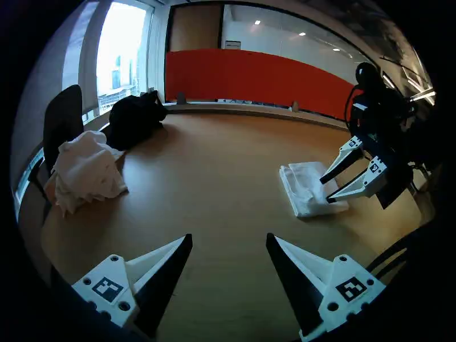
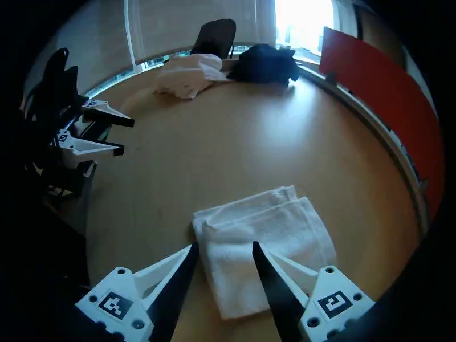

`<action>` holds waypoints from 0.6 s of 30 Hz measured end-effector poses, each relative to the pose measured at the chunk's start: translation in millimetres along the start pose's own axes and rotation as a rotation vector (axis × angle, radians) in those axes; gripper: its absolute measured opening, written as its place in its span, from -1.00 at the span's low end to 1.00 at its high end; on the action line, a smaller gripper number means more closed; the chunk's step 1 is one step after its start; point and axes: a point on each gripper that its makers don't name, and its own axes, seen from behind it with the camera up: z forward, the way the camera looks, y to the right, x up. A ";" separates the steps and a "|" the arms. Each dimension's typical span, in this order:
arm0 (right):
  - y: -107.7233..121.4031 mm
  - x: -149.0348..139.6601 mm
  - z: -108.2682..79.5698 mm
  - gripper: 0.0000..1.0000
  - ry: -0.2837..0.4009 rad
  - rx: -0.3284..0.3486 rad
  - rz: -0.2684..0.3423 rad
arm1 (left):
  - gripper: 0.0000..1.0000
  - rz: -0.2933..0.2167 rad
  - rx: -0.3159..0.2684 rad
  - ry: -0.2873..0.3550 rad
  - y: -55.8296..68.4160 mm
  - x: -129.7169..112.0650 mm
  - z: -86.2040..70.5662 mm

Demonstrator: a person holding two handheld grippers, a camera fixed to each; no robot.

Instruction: Fold towel

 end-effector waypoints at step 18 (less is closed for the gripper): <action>-0.4 -57.4 -29.3 0.44 -0.051 -0.073 0.068 | 0.93 0.013 -0.014 0.003 -0.4 4.5 2.6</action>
